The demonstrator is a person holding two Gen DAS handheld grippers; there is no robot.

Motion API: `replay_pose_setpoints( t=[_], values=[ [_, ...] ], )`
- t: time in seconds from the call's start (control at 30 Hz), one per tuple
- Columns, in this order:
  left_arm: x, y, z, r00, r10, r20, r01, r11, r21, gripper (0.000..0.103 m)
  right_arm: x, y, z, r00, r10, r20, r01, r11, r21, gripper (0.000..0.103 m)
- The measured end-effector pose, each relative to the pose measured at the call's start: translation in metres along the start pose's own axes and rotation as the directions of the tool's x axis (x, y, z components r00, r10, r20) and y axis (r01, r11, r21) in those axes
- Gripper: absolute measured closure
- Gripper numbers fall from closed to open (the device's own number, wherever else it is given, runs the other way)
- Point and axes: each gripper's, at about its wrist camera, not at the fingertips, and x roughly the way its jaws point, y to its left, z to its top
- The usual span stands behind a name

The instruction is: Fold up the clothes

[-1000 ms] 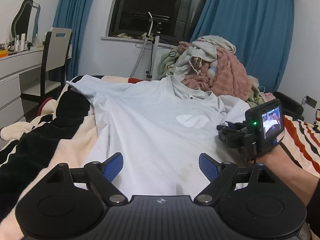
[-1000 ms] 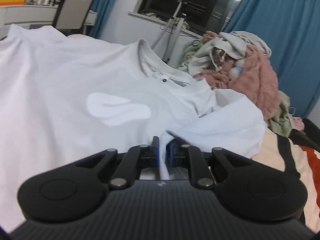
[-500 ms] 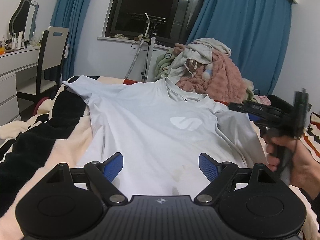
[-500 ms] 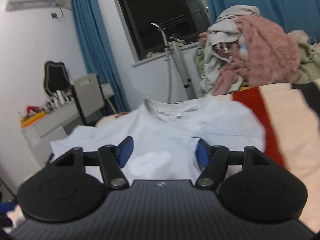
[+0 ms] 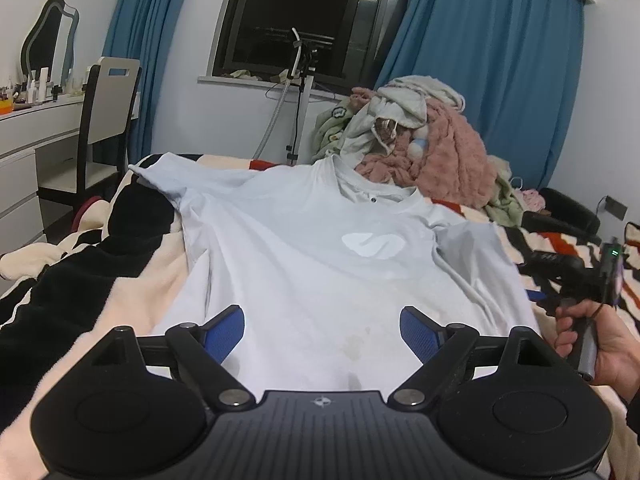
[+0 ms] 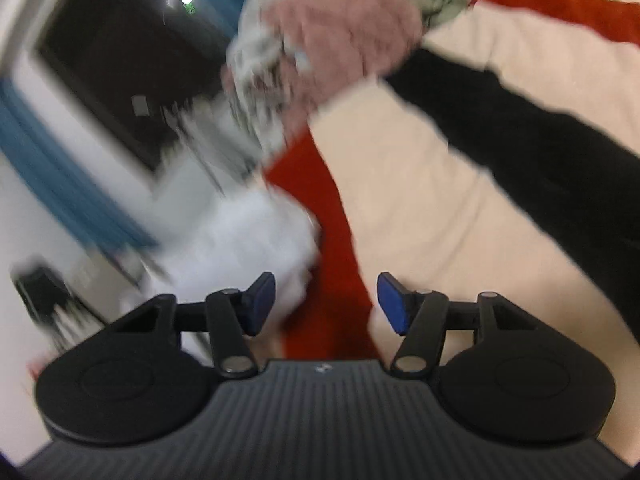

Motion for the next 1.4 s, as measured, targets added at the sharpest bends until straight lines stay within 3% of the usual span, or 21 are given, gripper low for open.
replay_pose_setpoints(
  t=[0.13, 0.2, 0.4, 0.47, 0.5, 0.53, 0.63, 0.73, 0.83, 0.9, 1.0, 1.13, 1.17, 1.2, 1.27, 1.3, 1.4],
  values=[
    [0.009, 0.001, -0.003, 1.0, 0.011, -0.022, -0.011, 1.0, 0.003, 0.016, 0.038, 0.029, -0.001, 0.995, -0.011, -0.102, -0.011, 0.977, -0.213, 0.043],
    [0.014, 0.002, -0.004, 0.999, 0.016, -0.032, -0.016, 1.0, 0.004, 0.016, 0.053, 0.047, 0.0, 0.995, -0.012, -0.102, -0.02, 0.95, -0.312, 0.042],
    [0.029, 0.003, -0.007, 0.998, 0.023, -0.061, -0.023, 1.0, 0.003, 0.016, 0.092, 0.046, 0.001, 0.981, 0.166, -0.096, -0.184, 0.958, -0.222, 0.044],
    [0.034, 0.003, -0.007, 0.997, 0.023, -0.069, -0.023, 1.0, 0.003, 0.016, 0.098, 0.044, 0.003, 0.975, 0.195, -0.106, -0.213, 0.955, -0.207, 0.061],
    [0.036, 0.002, -0.007, 0.997, 0.023, -0.073, -0.023, 1.0, 0.003, 0.016, 0.097, 0.045, 0.004, 0.971, 0.212, -0.113, -0.231, 0.951, -0.205, 0.082],
    [0.039, 0.002, -0.007, 0.997, 0.023, -0.077, -0.023, 1.0, 0.003, 0.016, 0.095, 0.046, 0.006, 0.968, 0.223, -0.114, -0.243, 0.948, -0.208, 0.091],
    [0.044, 0.003, -0.008, 0.996, 0.023, -0.09, -0.024, 1.0, -0.001, 0.016, 0.081, 0.057, 0.016, 0.974, 0.218, -0.063, -0.226, 0.946, -0.232, 0.094],
    [0.042, 0.005, -0.007, 0.996, 0.019, -0.087, -0.02, 1.0, -0.017, 0.016, 0.065, 0.058, 0.037, 0.987, 0.159, -0.001, -0.155, 0.961, -0.227, 0.095],
    [0.038, 0.006, -0.006, 0.997, 0.009, -0.078, -0.011, 0.999, -0.031, 0.016, 0.042, 0.059, 0.054, 0.997, 0.014, 0.074, 0.007, 0.961, -0.276, 0.095],
    [0.035, 0.005, -0.005, 0.998, 0.002, -0.069, -0.004, 1.0, -0.03, 0.016, 0.027, 0.056, 0.063, 0.988, -0.079, 0.133, 0.117, 0.947, -0.3, 0.095],
    [0.032, 0.003, -0.005, 0.998, 0.0, -0.063, -0.002, 1.0, -0.024, 0.016, 0.013, 0.052, 0.066, 0.94, -0.221, 0.26, 0.304, 0.89, -0.341, 0.095],
    [0.032, 0.003, -0.006, 0.998, -0.005, -0.064, 0.004, 1.0, -0.022, 0.016, 0.01, 0.037, 0.062, 0.871, -0.311, 0.381, 0.44, 0.839, -0.321, 0.093],
    [0.033, 0.003, -0.005, 0.998, -0.006, -0.064, 0.004, 1.0, -0.022, 0.016, 0.011, 0.031, 0.062, 0.863, -0.314, 0.397, 0.445, 0.843, -0.301, 0.093],
    [0.033, 0.003, -0.005, 0.998, -0.008, -0.063, 0.006, 1.0, -0.022, 0.016, 0.012, 0.025, 0.063, 0.872, -0.295, 0.391, 0.417, 0.865, -0.279, 0.093],
    [0.032, 0.003, -0.005, 0.998, -0.009, -0.063, 0.008, 1.0, -0.023, 0.016, 0.017, 0.018, 0.066, 0.929, -0.194, 0.315, 0.278, 0.928, -0.246, 0.094],
    [0.032, 0.003, -0.005, 0.998, -0.009, -0.061, 0.008, 1.0, -0.022, 0.016, 0.02, 0.018, 0.064, 0.943, -0.159, 0.291, 0.23, 0.946, -0.228, 0.095],
    [0.031, 0.004, -0.005, 0.998, -0.006, -0.059, 0.004, 1.0, -0.022, 0.016, 0.033, 0.038, 0.05, 0.969, -0.094, 0.229, 0.158, 0.947, -0.278, 0.095]
  ],
)
